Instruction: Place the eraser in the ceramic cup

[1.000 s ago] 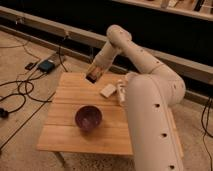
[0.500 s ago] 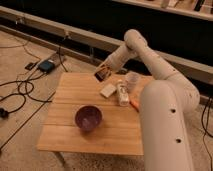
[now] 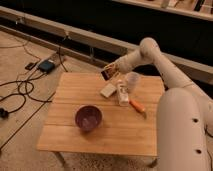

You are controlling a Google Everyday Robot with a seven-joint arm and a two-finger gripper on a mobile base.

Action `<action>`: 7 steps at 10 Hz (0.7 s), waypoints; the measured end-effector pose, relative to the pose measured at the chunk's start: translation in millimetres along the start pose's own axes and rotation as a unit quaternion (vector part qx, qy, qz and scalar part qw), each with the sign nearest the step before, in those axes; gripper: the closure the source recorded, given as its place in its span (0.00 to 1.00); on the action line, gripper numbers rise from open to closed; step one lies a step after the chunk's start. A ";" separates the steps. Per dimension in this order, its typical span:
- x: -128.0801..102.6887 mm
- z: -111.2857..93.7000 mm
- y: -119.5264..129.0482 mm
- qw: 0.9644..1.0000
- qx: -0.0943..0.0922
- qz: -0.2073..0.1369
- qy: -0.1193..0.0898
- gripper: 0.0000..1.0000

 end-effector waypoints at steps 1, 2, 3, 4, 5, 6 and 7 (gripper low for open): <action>-4.6 -7.1 -7.3 1.000 -0.011 0.007 -0.004 1.00; -9.7 -15.0 -14.9 1.000 -0.026 0.016 -0.007 1.00; -13.4 -22.0 -19.9 0.999 -0.039 0.022 -0.010 1.00; -17.1 -28.6 -25.1 0.998 -0.054 0.028 -0.013 1.00; -19.4 -34.3 -29.2 0.997 -0.066 0.033 -0.016 1.00; -21.7 -39.8 -34.4 0.996 -0.080 0.037 -0.018 1.00; -22.8 -43.4 -37.9 0.995 -0.088 0.040 -0.019 1.00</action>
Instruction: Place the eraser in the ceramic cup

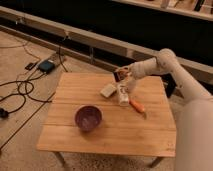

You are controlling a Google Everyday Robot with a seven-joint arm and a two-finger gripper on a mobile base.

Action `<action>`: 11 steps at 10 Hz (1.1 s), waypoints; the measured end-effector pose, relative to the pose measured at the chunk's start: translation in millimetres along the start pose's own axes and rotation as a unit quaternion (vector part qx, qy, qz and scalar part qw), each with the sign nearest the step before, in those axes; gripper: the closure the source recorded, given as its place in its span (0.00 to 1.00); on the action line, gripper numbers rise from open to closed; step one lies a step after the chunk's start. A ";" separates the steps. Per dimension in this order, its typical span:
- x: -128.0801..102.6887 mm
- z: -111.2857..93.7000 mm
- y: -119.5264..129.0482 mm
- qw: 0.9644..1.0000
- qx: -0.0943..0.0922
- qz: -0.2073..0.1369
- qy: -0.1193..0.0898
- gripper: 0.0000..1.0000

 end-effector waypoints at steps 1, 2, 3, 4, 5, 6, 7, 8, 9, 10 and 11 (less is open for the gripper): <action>-2.4 -4.6 -3.7 1.000 -0.009 0.004 -0.001 1.00; -4.7 -8.4 -6.8 1.000 -0.019 0.007 0.000 1.00; -5.9 -8.9 -6.1 1.000 -0.027 0.008 0.004 1.00; -6.9 -8.9 -5.1 0.999 -0.030 0.008 0.005 1.00; -7.6 -9.5 0.2 0.999 -0.035 0.005 0.006 1.00; -8.2 -10.9 3.0 0.999 -0.037 0.002 0.007 1.00; -9.4 -12.7 6.3 0.999 -0.040 0.000 0.006 1.00; -10.2 -13.9 8.1 0.999 -0.042 -0.001 0.006 1.00; -12.2 -16.1 10.1 0.999 -0.045 0.000 0.005 1.00; -13.6 -16.8 10.4 0.999 -0.048 0.001 0.006 1.00; -15.1 -16.4 9.3 0.999 -0.050 0.003 0.008 1.00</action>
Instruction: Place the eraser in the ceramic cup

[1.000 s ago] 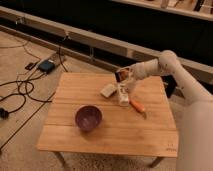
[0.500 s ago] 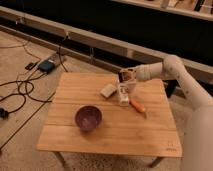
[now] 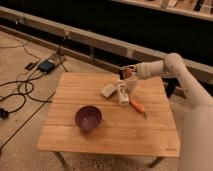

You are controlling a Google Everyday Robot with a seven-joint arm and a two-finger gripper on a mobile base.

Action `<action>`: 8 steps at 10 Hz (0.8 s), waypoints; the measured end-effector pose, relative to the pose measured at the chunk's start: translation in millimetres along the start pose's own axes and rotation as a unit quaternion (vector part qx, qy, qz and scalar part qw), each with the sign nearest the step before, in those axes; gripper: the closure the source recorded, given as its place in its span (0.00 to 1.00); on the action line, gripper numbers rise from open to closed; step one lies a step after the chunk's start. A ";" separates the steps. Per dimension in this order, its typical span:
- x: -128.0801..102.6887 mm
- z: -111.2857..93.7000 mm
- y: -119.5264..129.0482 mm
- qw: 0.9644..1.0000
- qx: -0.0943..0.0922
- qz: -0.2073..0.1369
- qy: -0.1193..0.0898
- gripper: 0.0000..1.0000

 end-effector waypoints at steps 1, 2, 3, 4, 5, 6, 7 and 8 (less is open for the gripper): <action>-2.2 1.8 -2.4 1.000 -0.006 0.008 0.006 1.00; -3.7 3.2 -3.3 1.000 -0.012 0.013 0.009 1.00; -5.9 5.4 -5.0 1.000 -0.018 0.019 0.012 1.00; -9.0 7.7 -7.0 0.999 -0.027 0.027 0.017 1.00; -12.3 8.4 -9.2 0.999 -0.037 0.033 0.019 1.00; -15.7 7.4 -11.3 0.998 -0.045 0.039 0.020 1.00; -20.1 5.0 -13.8 0.997 -0.054 0.045 0.019 1.00; -24.1 2.1 -15.5 0.997 -0.062 0.050 0.016 1.00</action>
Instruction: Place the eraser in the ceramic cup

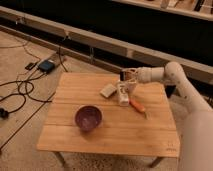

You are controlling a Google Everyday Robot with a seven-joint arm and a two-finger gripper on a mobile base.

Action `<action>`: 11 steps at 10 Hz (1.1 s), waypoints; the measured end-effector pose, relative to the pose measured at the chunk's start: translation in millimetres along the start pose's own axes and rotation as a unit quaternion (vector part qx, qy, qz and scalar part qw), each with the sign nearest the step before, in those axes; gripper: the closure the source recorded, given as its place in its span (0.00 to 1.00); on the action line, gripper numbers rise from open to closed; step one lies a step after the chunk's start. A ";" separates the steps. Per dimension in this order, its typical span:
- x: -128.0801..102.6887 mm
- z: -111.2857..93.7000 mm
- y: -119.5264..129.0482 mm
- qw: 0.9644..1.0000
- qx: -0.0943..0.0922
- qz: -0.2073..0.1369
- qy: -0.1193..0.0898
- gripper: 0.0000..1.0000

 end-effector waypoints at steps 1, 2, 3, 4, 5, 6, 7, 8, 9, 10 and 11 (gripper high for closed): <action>-2.3 -4.1 -1.9 1.000 -0.004 0.003 -0.002 1.00; -5.8 -10.5 -2.6 1.000 -0.015 0.008 -0.006 1.00; -7.0 -13.9 -2.4 1.000 -0.021 0.011 -0.007 1.00; -8.2 -18.6 -1.6 0.999 -0.032 0.015 -0.008 1.00; -8.7 -21.3 -0.6 0.999 -0.039 0.018 -0.008 1.00; -8.1 -22.6 1.1 0.999 -0.043 0.018 -0.008 1.00; -7.3 -23.1 2.6 0.999 -0.046 0.018 -0.007 1.00; -6.2 -23.4 4.3 0.999 -0.048 0.017 -0.005 1.00; -5.5 -23.1 5.1 0.999 -0.049 0.015 -0.005 1.00; -4.8 -22.5 5.8 0.999 -0.048 0.014 -0.005 1.00; -4.7 -22.4 5.8 0.999 -0.048 0.014 -0.005 1.00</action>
